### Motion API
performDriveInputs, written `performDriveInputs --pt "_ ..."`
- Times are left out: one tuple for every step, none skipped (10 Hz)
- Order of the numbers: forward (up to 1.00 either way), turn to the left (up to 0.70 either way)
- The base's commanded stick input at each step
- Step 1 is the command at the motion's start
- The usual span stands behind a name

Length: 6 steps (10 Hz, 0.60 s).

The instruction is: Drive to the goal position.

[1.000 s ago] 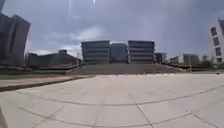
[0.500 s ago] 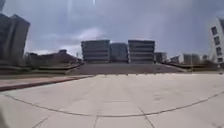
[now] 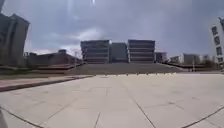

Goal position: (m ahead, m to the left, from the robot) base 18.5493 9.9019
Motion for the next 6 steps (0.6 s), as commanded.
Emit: performDriveInputs --pt "1.00 0.00" --pt "1.00 0.00" --pt "1.00 0.00" --pt "1.00 0.00" --pt "1.00 0.00" --pt "1.00 0.00"
